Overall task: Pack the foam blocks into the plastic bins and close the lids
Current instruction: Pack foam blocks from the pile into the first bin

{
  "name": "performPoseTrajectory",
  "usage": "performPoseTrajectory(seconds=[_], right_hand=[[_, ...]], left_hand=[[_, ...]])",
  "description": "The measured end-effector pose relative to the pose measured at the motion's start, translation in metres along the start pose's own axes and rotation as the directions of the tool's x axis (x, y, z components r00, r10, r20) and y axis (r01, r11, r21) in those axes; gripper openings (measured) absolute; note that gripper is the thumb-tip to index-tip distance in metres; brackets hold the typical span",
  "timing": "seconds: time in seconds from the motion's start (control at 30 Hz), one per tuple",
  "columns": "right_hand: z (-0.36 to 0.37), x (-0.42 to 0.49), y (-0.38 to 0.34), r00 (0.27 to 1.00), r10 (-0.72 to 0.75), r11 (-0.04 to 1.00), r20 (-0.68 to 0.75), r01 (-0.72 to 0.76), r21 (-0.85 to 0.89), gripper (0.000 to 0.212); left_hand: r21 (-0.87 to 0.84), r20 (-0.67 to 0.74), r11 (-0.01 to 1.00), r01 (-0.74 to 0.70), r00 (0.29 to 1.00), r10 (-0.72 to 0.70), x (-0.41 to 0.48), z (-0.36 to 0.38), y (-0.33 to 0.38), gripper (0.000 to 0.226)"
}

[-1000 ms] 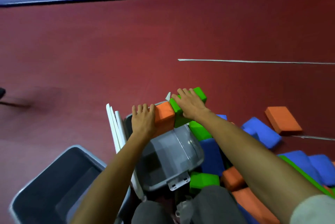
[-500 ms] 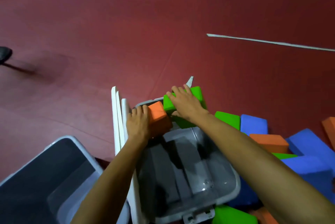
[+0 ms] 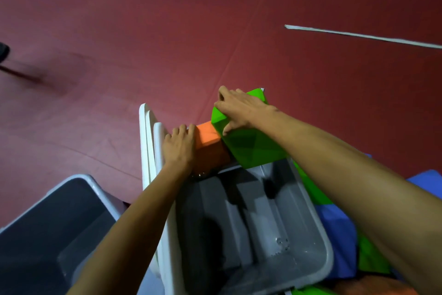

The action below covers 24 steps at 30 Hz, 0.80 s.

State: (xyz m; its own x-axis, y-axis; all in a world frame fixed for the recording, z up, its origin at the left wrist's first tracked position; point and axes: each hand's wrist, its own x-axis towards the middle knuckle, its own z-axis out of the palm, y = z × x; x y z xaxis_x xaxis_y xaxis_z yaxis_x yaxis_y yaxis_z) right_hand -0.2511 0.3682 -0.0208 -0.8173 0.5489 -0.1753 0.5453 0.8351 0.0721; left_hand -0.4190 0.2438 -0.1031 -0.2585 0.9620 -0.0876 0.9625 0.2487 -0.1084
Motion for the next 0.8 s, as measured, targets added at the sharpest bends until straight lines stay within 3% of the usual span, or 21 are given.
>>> performPoseTrajectory(seconds=[0.23, 0.37, 0.53, 0.63, 0.8], right_hand=[[0.007, -0.006, 0.001, 0.995, 0.031, 0.998, -0.091, -0.026, 0.059, 0.095], [0.041, -0.012, -0.002, 0.999, -0.012, 0.999, -0.046, 0.011, -0.039, 0.089], [0.075, -0.006, -0.010, 0.991, 0.082, 0.997, -0.101, -0.082, 0.013, 0.090], [0.107, -0.008, -0.008, 0.998, 0.035, 0.998, -0.056, -0.032, 0.046, 0.093], [0.148, -0.011, 0.002, 0.991, 0.126, 0.992, -0.050, -0.125, 0.025, 0.102]], left_hand=[[-0.010, -0.004, 1.000, 0.024, 1.000, -0.024, 0.002, -0.011, -0.015, 0.046], [0.013, 0.014, 0.999, -0.041, 0.999, 0.041, 0.002, -0.002, -0.004, 0.052], [-0.017, 0.034, 0.998, 0.056, 0.998, -0.055, 0.005, 0.028, -0.003, 0.058], [0.012, -0.020, 1.000, -0.023, 1.000, 0.023, 0.006, 0.042, -0.001, 0.057], [0.041, 0.033, 0.996, -0.083, 0.996, 0.082, 0.017, 0.061, 0.023, 0.067]])
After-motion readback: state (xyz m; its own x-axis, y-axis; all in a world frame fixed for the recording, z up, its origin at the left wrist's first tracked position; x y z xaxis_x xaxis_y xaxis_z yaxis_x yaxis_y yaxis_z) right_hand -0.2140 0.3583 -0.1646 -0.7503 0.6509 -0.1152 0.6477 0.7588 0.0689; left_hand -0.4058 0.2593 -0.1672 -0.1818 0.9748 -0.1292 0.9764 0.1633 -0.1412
